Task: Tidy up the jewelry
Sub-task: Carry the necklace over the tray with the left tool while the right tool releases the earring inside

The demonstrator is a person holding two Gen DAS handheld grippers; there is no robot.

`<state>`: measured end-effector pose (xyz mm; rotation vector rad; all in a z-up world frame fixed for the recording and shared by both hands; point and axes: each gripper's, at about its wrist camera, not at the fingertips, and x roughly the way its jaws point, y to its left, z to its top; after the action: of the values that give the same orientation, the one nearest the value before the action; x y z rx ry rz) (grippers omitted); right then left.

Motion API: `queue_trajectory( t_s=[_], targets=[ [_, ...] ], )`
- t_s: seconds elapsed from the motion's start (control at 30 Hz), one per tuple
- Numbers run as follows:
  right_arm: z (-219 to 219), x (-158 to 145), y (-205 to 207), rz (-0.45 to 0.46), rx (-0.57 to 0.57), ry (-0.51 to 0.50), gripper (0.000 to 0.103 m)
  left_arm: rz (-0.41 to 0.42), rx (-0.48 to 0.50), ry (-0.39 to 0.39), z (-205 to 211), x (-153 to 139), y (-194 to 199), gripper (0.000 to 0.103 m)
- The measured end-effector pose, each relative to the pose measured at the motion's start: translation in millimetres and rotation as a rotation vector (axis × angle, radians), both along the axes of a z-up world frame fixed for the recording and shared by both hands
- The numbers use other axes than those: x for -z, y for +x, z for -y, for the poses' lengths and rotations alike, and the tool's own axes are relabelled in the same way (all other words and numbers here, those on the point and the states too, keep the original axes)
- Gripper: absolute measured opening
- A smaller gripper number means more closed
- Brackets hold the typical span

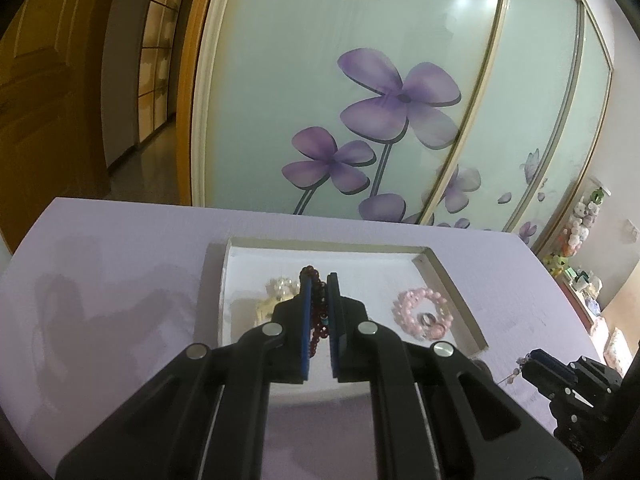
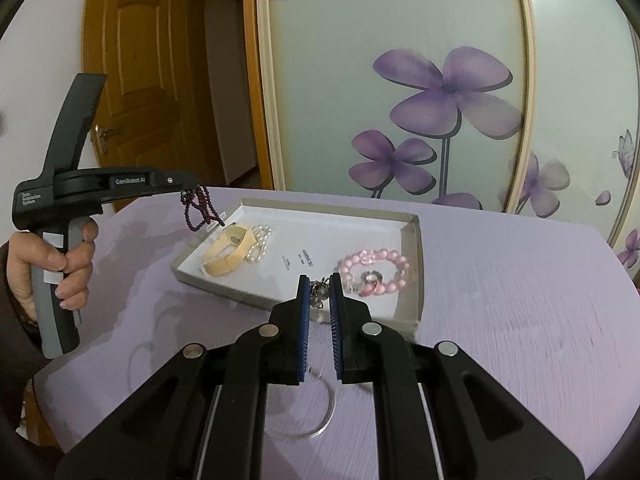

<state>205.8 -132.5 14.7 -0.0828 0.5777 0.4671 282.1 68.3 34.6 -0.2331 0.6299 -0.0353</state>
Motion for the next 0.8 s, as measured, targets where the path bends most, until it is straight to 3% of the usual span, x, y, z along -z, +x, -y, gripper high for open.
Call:
queue_trajectory(
  t_s=[0.23,0.8],
  targets=[
    [-10,4,28,-0.006,-0.011,-0.016,0.010,-0.017,-0.001,-0.002,-5,9,36,0.008],
    [-24,15,84,-0.021,0.003,-0.021,0.010,-0.040,0.003,0.015,-5,30,76,0.008]
  ],
)
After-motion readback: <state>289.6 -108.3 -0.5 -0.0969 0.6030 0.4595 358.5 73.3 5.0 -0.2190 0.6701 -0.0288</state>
